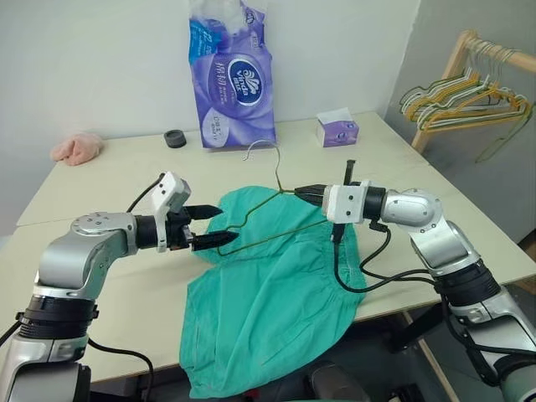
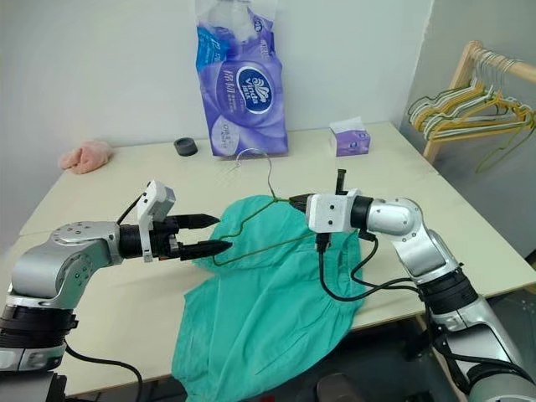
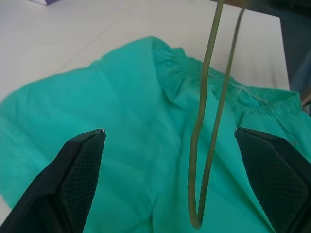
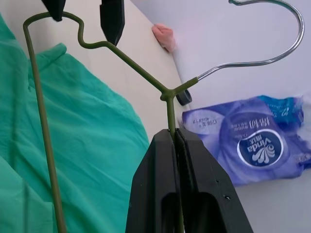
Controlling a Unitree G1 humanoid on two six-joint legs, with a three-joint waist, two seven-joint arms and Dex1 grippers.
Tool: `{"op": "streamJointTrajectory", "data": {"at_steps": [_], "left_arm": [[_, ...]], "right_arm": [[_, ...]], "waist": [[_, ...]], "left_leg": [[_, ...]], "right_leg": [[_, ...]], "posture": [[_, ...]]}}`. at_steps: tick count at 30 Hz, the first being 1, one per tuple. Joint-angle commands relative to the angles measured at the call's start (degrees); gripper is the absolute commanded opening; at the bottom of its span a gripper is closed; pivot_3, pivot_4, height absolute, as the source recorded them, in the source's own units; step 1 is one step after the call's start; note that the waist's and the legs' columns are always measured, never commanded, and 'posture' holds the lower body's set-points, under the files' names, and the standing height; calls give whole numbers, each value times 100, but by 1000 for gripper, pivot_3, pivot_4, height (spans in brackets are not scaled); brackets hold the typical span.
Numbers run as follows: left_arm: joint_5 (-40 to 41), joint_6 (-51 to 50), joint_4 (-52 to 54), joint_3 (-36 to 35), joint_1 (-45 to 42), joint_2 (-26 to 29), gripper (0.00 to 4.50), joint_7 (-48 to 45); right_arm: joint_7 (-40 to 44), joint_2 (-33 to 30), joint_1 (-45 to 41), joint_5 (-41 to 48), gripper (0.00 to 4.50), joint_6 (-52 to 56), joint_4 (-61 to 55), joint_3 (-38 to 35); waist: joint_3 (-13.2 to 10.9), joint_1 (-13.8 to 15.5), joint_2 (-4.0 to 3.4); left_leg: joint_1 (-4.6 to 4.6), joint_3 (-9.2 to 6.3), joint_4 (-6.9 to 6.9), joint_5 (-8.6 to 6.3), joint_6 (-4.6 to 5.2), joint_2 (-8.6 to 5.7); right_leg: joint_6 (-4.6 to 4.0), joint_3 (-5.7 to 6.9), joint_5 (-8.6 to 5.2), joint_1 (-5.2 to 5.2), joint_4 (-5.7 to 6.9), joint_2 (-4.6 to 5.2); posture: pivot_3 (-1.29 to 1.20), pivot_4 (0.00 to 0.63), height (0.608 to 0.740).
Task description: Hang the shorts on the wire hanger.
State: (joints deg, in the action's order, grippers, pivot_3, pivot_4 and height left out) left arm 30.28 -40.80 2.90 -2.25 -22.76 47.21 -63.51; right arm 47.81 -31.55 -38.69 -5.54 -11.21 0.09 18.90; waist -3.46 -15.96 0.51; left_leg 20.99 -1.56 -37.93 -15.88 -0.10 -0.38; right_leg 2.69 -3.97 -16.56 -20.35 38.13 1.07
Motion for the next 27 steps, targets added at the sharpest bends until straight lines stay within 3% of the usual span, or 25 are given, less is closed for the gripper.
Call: {"op": "streamJointTrajectory", "data": {"at_steps": [1, 11, 15, 27], "left_arm": [[-22, 94, 254, 136, 66, 191, 4500, -309], [-332, 320, 512, 501, 426, 286, 4500, -450], [-446, 404, 460, 538, 427, 191, 3665, -368], [-542, 552, 544, 572, 535, 57, 44, -246]], "right_arm": [[118, 99, -257, 12, 24, -201, -187, -9], [270, 305, -320, 132, 24, -41, -355, -90], [287, 351, -301, 170, 0, 44, -440, -105], [259, 407, -218, 84, 0, 119, -579, -81]], "waist": [[0, -2, 0], [-1, 13, 1], [-1, 14, 1], [-9, 14, 3]], "left_leg": [[0, -1, 0, 0, 0, 0], [-1, -3, 0, 0, 0, 0], [-1, -3, -1, 0, 0, 0], [-1, -3, -1, 0, 0, 0]], "right_leg": [[0, 0, 0, 0, 1, 0], [-1, 2, 0, 1, 2, 3], [-1, 2, 0, 1, 2, 3], [-1, 2, 0, 1, 2, 4]], "posture": [[-282, 16, 740], [-281, 24, 740], [-282, 25, 740], [-283, 33, 740]]}}
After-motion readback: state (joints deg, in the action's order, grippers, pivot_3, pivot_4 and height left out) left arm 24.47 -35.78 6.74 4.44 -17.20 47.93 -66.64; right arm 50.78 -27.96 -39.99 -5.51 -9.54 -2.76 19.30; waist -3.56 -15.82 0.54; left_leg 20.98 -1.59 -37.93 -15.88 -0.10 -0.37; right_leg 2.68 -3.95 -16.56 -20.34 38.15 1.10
